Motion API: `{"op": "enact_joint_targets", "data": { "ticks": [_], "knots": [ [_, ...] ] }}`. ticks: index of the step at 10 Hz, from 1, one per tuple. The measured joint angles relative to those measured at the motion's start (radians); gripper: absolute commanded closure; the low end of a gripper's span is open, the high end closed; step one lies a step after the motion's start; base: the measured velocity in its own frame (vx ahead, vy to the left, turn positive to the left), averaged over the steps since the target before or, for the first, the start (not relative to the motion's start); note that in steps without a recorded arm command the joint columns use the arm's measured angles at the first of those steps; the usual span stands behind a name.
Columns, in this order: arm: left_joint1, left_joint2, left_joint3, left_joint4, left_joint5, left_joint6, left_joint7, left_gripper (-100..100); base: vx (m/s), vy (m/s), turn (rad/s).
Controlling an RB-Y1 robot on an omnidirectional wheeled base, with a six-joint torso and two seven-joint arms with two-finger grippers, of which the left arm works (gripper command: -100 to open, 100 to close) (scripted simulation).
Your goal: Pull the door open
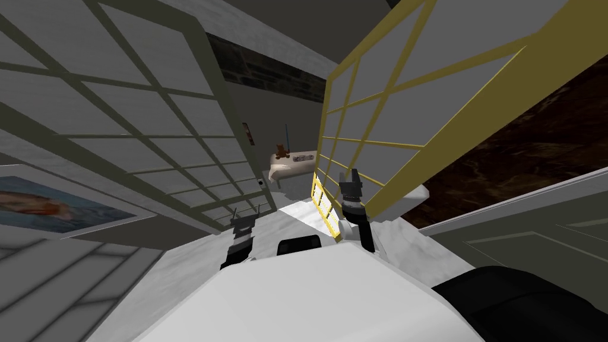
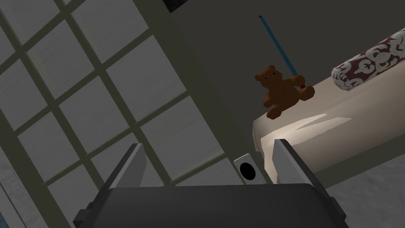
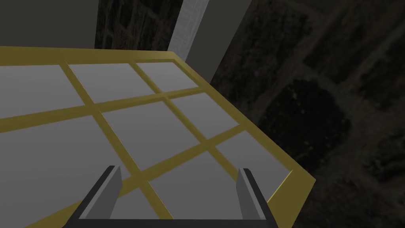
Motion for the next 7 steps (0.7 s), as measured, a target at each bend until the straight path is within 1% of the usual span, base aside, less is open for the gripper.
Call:
{"op": "enact_joint_targets", "data": {
  "ticks": [1,2,3,5,6,7],
  "knots": [
    [0.006,0.008,-0.003,0.016,0.012,-0.008,0.024,-100,0.1,0.02,-0.056],
    [0.001,0.015,-0.004,0.044,0.024,-0.017,0.05,-100,0.089,0.014,-0.069],
    [0.003,0.019,-0.008,0.065,0.035,-0.027,0.073,-100,0.09,0.013,-0.056],
    [0.006,0.024,-0.017,0.098,0.056,-0.038,0.113,-100,0.099,0.029,-0.055],
    [0.005,0.03,-0.019,0.117,0.068,-0.043,0.134,-100,0.091,0.021,-0.051],
    [0.007,0.034,-0.024,0.141,0.078,-0.055,0.157,-100,0.09,0.034,-0.058]
  ]
}}
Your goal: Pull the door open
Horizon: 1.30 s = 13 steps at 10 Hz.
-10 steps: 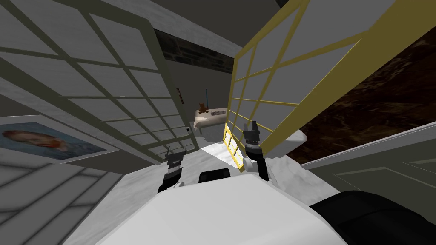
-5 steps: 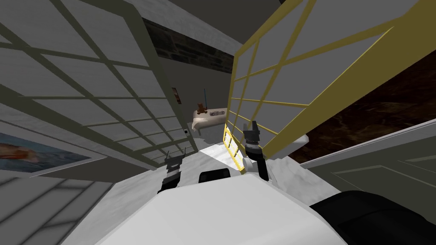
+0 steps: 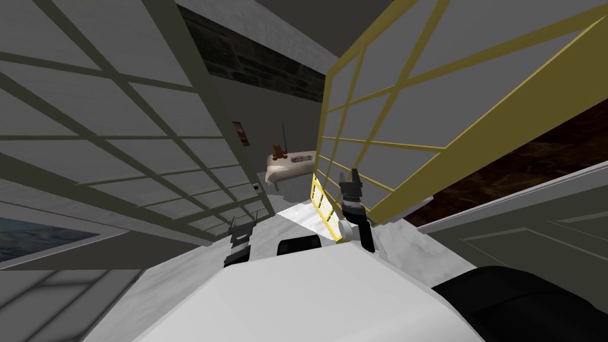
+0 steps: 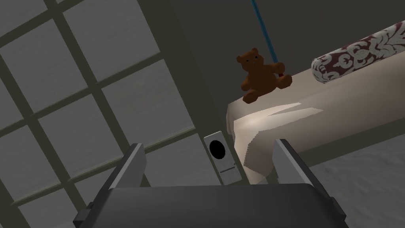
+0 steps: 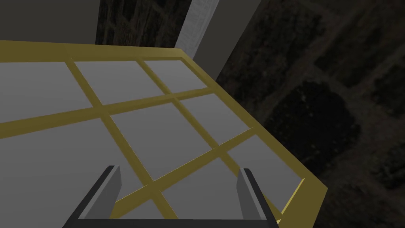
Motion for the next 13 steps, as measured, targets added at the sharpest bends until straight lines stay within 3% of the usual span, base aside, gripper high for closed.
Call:
{"op": "enact_joint_targets", "data": {
  "ticks": [11,13],
  "knots": [
    [0.014,0.045,-0.035,0.194,0.11,-0.079,0.222,-100,0.098,0.025,-0.052],
    [0.023,0.051,-0.04,0.209,0.129,-0.082,0.252,-100,0.087,0.039,-0.041]
  ]
}}
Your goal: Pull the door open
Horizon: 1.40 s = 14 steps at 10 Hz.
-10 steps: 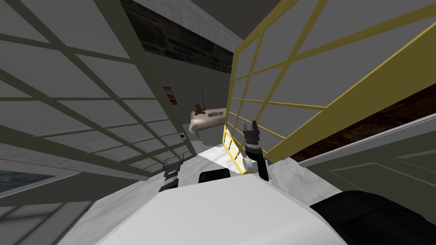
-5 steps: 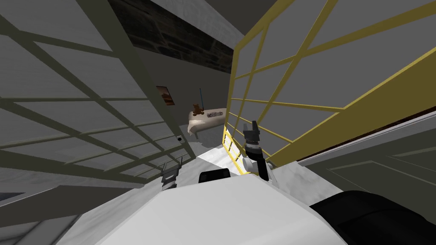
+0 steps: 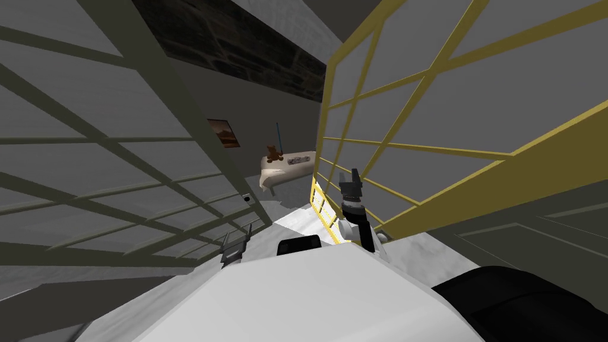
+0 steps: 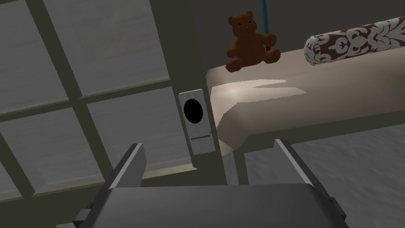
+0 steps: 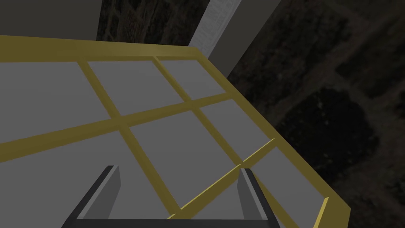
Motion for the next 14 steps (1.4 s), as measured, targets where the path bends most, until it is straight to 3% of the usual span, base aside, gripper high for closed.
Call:
{"op": "enact_joint_targets", "data": {
  "ticks": [3,5,11,14],
  "knots": [
    [-0.003,0.012,-0.011,0.072,0.027,-0.031,0.064,-100,0.116,0.029,-0.059],
    [0.0,0.022,-0.013,0.09,0.049,-0.033,0.098,-100,0.124,0.059,-0.043],
    [0.007,0.043,-0.031,0.188,0.105,-0.072,0.21,-100,0.139,0.05,-0.048],
    [-0.007,0.051,-0.032,0.228,0.113,-0.083,0.239,-100,0.109,0.045,-0.002]
  ]
}}
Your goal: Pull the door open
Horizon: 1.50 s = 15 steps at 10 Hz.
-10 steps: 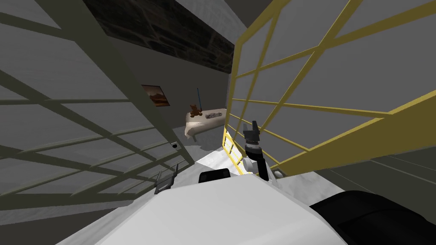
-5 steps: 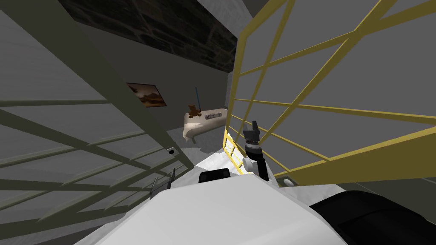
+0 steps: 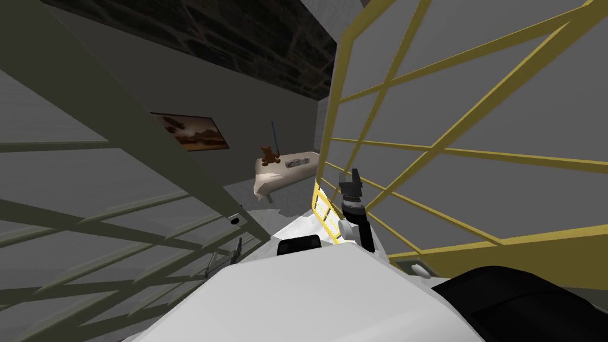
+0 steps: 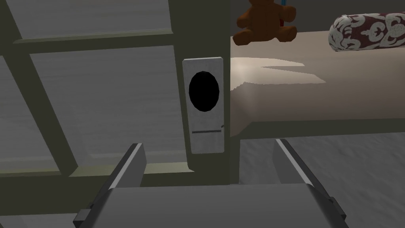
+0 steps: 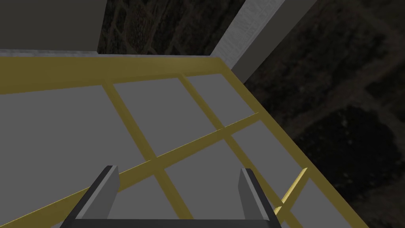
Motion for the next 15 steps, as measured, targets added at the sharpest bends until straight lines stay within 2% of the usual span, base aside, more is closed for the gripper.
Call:
{"op": "enact_joint_targets", "data": {
  "ticks": [6,7,13,15],
  "knots": [
    [-0.085,0.031,0.03,0.063,0.013,0.049,0.032,-100,0.171,0.072,-0.002],
    [-0.084,0.03,0.03,0.064,0.013,0.049,0.034,100,-0.019,-0.01,0.006],
    [-0.084,0.029,0.028,0.064,0.012,0.052,0.032,100,-0.028,-0.002,-0.018],
    [-0.085,0.04,0.015,0.063,0.003,0.04,0.042,100,-0.178,-0.001,-0.067]
  ]
}}
